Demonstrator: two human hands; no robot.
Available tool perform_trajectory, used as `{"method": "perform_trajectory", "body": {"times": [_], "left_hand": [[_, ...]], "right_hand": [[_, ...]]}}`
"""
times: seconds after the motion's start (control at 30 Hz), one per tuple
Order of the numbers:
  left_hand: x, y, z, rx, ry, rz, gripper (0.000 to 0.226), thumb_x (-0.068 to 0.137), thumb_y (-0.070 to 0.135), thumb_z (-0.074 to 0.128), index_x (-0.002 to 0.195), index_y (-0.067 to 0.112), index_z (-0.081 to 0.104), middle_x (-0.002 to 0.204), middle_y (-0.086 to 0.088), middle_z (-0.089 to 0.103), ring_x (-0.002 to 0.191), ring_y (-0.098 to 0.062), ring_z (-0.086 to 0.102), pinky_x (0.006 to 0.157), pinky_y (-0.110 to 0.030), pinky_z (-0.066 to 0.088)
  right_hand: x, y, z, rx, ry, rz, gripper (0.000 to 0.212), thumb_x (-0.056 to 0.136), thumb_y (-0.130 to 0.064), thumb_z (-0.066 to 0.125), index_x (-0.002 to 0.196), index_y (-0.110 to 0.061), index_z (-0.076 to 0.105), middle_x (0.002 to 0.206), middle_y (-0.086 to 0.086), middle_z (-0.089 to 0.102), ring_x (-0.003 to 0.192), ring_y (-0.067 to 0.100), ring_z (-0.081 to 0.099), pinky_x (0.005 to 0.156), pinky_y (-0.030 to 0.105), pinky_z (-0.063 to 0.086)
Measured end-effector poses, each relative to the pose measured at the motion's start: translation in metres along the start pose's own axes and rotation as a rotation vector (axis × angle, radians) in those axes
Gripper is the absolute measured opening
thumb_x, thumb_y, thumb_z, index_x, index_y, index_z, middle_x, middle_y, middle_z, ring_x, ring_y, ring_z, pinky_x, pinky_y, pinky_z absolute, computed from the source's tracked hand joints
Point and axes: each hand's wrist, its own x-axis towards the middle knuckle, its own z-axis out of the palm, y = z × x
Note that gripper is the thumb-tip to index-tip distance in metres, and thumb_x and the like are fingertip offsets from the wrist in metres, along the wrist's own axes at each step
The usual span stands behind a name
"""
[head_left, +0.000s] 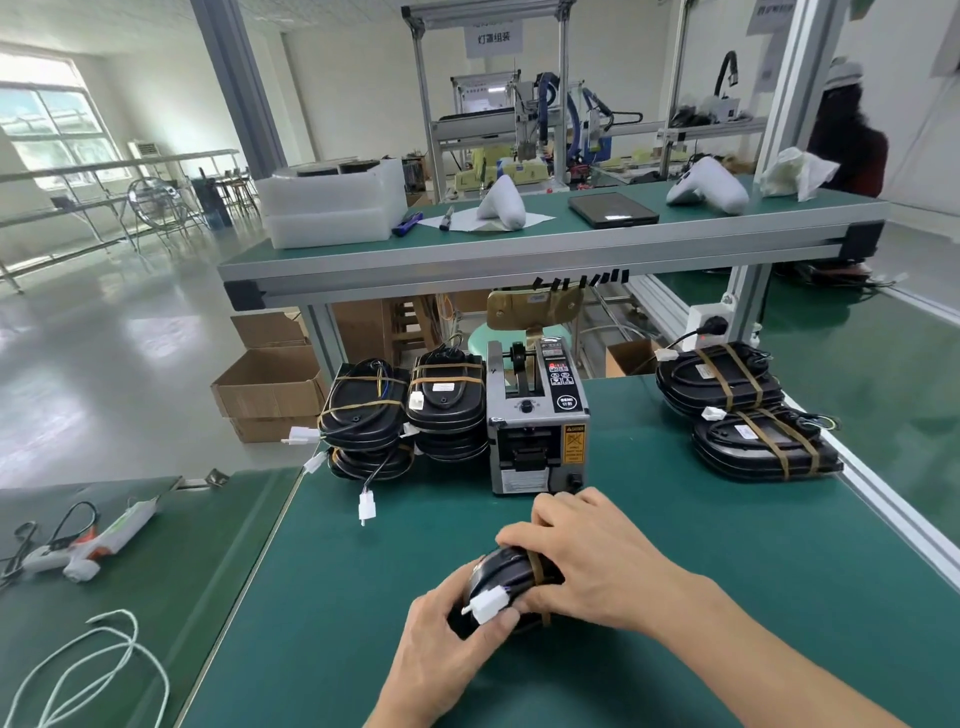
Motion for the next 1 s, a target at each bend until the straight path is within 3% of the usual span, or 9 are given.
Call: {"method": "perform_trajectory", "body": {"times": [0.13, 0.23, 0.3, 0.37, 0.43, 0.47, 0.57, 0.73, 1.0], "left_hand": [[0.000, -0.002, 0.001, -0.008, -0.003, 0.006, 0.047, 0.087, 0.063, 0.075, 0.131, 0.048, 0.068, 0.112, 0.005, 0.080, 0.101, -0.018, 0.075, 0.088, -0.030, 0.058], [0.000, -0.005, 0.001, 0.000, 0.002, -0.005, 0.047, 0.087, 0.064, 0.076, 0.130, 0.044, 0.070, 0.111, 0.004, 0.080, 0.101, -0.019, 0.075, 0.090, -0.036, 0.059], [0.000, -0.005, 0.001, 0.007, -0.003, -0.013, 0.047, 0.087, 0.061, 0.077, 0.130, 0.043, 0.071, 0.110, 0.004, 0.080, 0.100, -0.017, 0.075, 0.090, -0.033, 0.058], [-0.001, -0.003, 0.001, 0.004, -0.001, -0.015, 0.051, 0.085, 0.067, 0.077, 0.129, 0.042, 0.072, 0.109, 0.005, 0.080, 0.100, -0.015, 0.075, 0.088, -0.026, 0.057], [-0.001, -0.001, 0.002, -0.010, 0.010, -0.020, 0.055, 0.081, 0.073, 0.076, 0.128, 0.045, 0.072, 0.110, 0.006, 0.081, 0.101, -0.012, 0.075, 0.088, -0.022, 0.056], [-0.001, 0.000, 0.002, -0.018, 0.017, -0.019, 0.056, 0.079, 0.075, 0.076, 0.127, 0.047, 0.072, 0.111, 0.007, 0.081, 0.103, -0.011, 0.075, 0.089, -0.021, 0.055], [0.000, 0.001, 0.002, -0.041, 0.029, -0.012, 0.058, 0.075, 0.081, 0.075, 0.125, 0.051, 0.073, 0.109, 0.008, 0.081, 0.103, -0.011, 0.075, 0.091, -0.024, 0.056], [-0.001, -0.001, 0.001, -0.032, 0.027, -0.022, 0.058, 0.076, 0.081, 0.074, 0.124, 0.050, 0.074, 0.104, 0.006, 0.081, 0.098, -0.016, 0.075, 0.089, -0.028, 0.056], [0.000, -0.003, 0.000, 0.003, -0.002, -0.019, 0.052, 0.085, 0.071, 0.075, 0.128, 0.043, 0.073, 0.101, 0.006, 0.080, 0.092, -0.014, 0.073, 0.083, -0.025, 0.055]], "right_hand": [[-0.007, 0.005, -0.006, 0.106, -0.065, 0.002, 0.074, 0.079, -0.081, 0.048, 0.145, -0.047, 0.043, 0.108, -0.015, 0.047, 0.106, 0.008, 0.048, 0.104, 0.028, 0.031], [-0.003, 0.005, -0.020, 0.485, -0.089, 0.114, 0.066, 0.083, -0.073, 0.058, 0.144, -0.050, 0.048, 0.113, -0.029, 0.057, 0.114, -0.008, 0.053, 0.101, 0.016, 0.037], [0.011, 0.007, -0.028, 0.684, 0.058, 0.260, 0.037, 0.089, -0.055, 0.063, 0.124, -0.046, 0.064, 0.106, -0.031, 0.066, 0.103, -0.011, 0.061, 0.085, 0.010, 0.044], [0.030, 0.010, -0.029, 0.799, 0.216, 0.452, 0.009, 0.092, -0.035, 0.064, 0.094, -0.035, 0.073, 0.089, -0.017, 0.074, 0.085, -0.003, 0.069, 0.073, 0.013, 0.050], [0.050, 0.015, -0.025, 0.965, 0.260, 0.681, 0.020, 0.094, -0.021, 0.061, 0.082, -0.018, 0.076, 0.081, 0.001, 0.078, 0.077, 0.015, 0.075, 0.067, 0.029, 0.056], [0.060, 0.018, -0.023, 1.033, 0.256, 0.775, 0.021, 0.094, -0.016, 0.060, 0.084, -0.010, 0.077, 0.084, 0.010, 0.078, 0.074, 0.023, 0.074, 0.065, 0.033, 0.056], [0.083, 0.028, -0.022, 1.167, 0.251, 0.964, 0.016, 0.095, -0.008, 0.062, 0.098, 0.003, 0.072, 0.090, 0.019, 0.074, 0.066, 0.024, 0.065, 0.058, 0.031, 0.053], [0.105, 0.037, -0.025, 1.228, 0.140, 1.061, 0.020, 0.100, -0.008, 0.058, 0.119, 0.000, 0.058, 0.095, 0.020, 0.066, 0.062, 0.023, 0.061, 0.047, 0.026, 0.053], [0.113, 0.043, -0.004, 1.429, 0.256, 1.202, 0.014, 0.098, 0.001, 0.060, 0.112, 0.004, 0.061, 0.087, 0.021, 0.067, 0.066, 0.027, 0.067, 0.051, 0.034, 0.055]]}}
